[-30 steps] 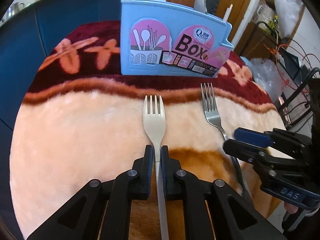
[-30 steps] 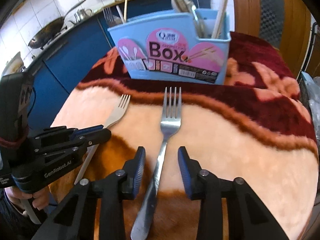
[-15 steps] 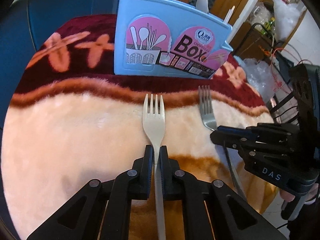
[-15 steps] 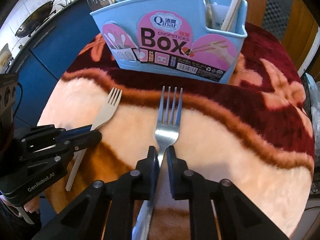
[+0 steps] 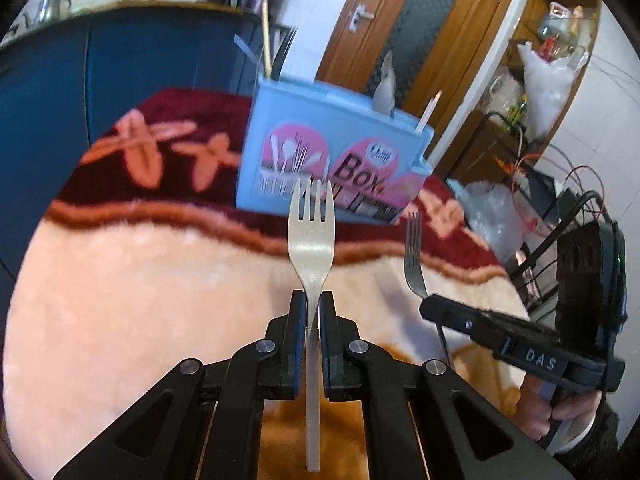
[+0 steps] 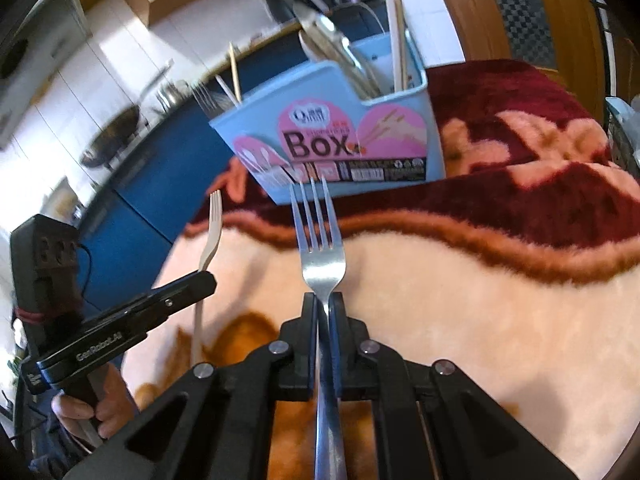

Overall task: Organize utensils
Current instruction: 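Grasp the white plastic fork with the left tool while the right tool grasps the silver fork, then lift both forks and lower them into the blue caddy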

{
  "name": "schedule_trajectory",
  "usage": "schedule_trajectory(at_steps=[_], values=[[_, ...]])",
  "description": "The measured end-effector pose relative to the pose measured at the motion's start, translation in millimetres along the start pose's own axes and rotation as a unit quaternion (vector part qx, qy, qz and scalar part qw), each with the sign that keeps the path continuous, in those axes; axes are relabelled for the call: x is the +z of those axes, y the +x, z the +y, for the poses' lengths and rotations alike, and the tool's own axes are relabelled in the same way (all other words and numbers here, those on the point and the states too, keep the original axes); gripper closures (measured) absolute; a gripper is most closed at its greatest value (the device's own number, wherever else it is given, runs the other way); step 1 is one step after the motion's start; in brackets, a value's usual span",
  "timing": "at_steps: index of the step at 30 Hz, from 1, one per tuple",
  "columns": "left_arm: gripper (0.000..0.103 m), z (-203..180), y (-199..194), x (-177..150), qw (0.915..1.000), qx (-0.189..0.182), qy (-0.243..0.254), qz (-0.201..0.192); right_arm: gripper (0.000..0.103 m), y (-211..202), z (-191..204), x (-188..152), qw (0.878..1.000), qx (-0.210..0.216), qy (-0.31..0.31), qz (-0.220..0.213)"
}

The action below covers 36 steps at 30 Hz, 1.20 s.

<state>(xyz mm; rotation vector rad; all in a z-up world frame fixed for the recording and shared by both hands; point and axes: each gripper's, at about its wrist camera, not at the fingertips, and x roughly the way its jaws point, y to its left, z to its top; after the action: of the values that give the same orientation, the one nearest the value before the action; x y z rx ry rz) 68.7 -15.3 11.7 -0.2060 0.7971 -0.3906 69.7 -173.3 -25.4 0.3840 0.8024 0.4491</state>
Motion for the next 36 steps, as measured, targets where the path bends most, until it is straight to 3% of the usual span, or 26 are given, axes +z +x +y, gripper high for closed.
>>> schedule_trajectory(at_steps=[7,15,25,36], values=[[0.097,-11.0,-19.7,17.6,0.9966,0.026,0.018,-0.076,0.096,-27.2,18.6,3.9,0.995,-0.022,-0.045,-0.09],[0.097,-19.0,-33.3,45.6,0.9903,0.028,0.022,-0.134,0.096,-44.1,16.2,15.9,0.986,-0.026,-0.061,-0.151],[0.097,-36.7,-62.1,105.2,0.9716,0.058,0.052,-0.224,0.096,-46.1,6.5,12.7,0.986,-0.017,-0.043,-0.161],[0.097,-32.9,-32.4,145.1,0.9648,0.08,0.049,-0.246,0.096,-53.6,5.6,18.3,0.983,-0.017,-0.045,-0.177]])
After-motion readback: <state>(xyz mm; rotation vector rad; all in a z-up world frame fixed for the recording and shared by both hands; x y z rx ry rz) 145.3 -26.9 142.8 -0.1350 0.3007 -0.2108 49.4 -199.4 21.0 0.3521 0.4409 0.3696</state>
